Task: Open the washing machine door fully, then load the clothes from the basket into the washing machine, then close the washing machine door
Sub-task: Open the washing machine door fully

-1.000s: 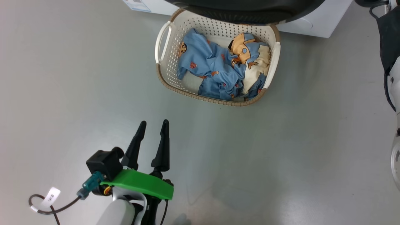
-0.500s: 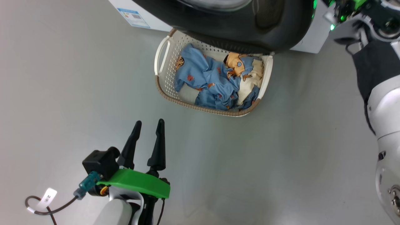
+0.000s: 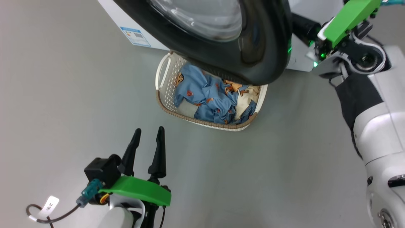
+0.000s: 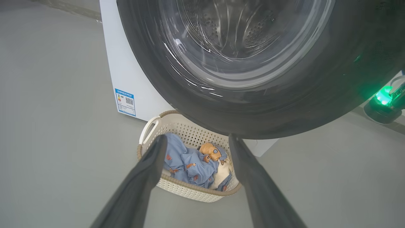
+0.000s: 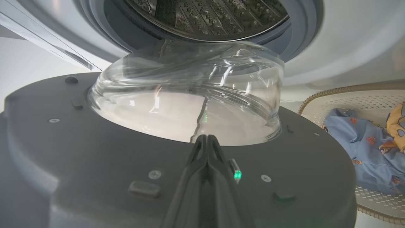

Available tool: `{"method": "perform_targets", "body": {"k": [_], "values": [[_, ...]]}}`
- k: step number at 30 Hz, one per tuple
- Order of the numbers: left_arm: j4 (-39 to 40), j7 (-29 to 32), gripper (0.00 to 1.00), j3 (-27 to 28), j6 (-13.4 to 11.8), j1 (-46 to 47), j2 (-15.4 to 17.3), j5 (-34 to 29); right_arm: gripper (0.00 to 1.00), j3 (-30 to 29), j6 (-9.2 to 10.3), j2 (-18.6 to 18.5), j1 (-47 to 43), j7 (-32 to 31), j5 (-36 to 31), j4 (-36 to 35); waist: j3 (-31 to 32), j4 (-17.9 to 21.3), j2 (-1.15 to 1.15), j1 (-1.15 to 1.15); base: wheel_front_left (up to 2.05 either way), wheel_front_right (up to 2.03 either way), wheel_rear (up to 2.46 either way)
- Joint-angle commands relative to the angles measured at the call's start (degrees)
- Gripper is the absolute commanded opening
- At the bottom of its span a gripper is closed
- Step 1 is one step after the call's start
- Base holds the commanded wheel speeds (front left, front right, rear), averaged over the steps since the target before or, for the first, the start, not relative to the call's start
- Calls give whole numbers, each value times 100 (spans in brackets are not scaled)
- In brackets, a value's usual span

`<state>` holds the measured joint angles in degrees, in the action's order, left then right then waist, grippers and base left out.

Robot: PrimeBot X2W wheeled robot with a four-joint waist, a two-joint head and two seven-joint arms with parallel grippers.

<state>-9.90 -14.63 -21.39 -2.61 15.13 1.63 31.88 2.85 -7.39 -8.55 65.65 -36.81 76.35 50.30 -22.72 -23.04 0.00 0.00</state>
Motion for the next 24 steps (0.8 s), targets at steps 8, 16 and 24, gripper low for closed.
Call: {"method": "perform_targets", "body": {"k": [8,16,24], "values": [[66,-37,100,220,-6,-284,125,-212,0,249,-10,418,-462,-181,241,-253,385,80,0,0,0,0,0],[101,-37,100,219,-4,-396,125,-313,0,525,-10,517,-793,-354,328,-305,651,136,0,0,0,0,0],[115,-37,100,244,-20,-499,125,-416,0,854,-10,560,-1080,-480,497,-448,839,189,0,0,0,0,0]]}}
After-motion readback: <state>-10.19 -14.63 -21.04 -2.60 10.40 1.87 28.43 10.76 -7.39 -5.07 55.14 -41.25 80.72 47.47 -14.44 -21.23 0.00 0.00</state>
